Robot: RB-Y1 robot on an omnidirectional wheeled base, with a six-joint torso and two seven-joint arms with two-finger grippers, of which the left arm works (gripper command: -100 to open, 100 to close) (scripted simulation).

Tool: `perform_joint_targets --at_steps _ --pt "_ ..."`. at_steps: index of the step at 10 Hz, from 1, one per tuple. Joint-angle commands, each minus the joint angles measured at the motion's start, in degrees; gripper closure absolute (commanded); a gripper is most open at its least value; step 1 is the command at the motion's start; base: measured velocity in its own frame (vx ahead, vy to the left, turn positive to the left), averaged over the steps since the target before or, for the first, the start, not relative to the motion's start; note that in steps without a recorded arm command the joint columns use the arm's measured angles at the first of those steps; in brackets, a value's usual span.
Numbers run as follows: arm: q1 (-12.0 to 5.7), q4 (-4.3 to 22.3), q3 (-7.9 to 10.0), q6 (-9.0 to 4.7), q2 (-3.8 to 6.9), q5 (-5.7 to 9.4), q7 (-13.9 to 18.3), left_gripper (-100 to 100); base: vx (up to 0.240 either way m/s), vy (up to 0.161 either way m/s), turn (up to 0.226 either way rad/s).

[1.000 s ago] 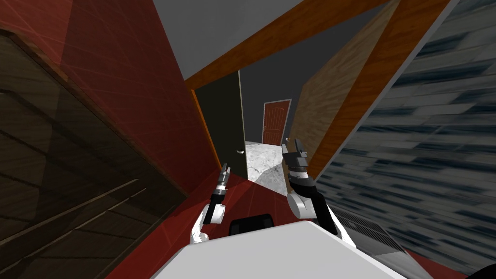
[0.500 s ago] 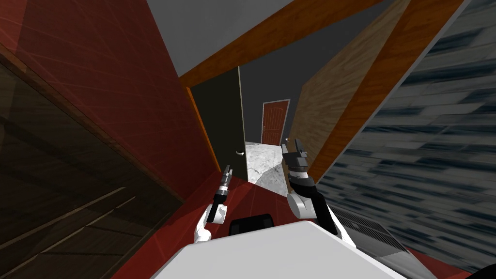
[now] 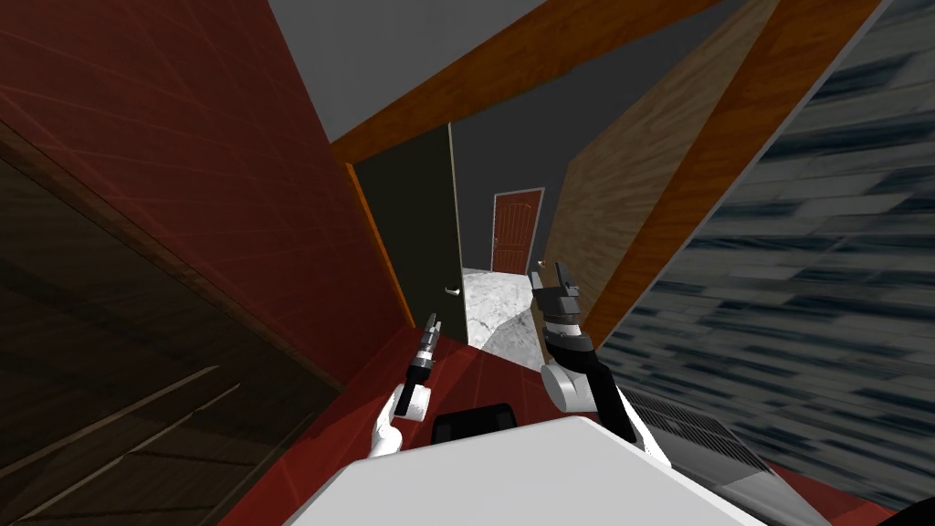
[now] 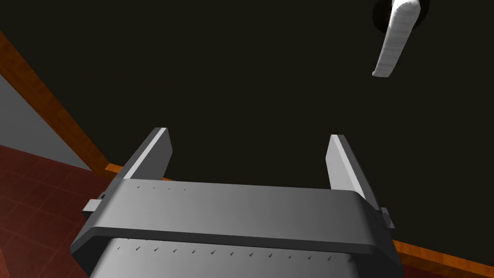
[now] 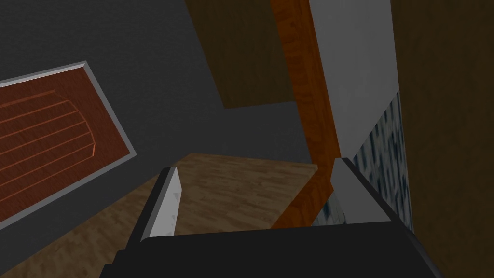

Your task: Push the door open

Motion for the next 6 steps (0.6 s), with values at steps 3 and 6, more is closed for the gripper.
perform_joint_targets --at_steps 3,6 --pt "-2.58 5.9 -0.81 -1.01 -0.03 0.36 0.0 -100 0.093 0.062 -0.074" --pt "-3.99 9.5 -1.25 -1.52 -0.15 0.54 -0.1 -100 0.054 0.034 -0.033"
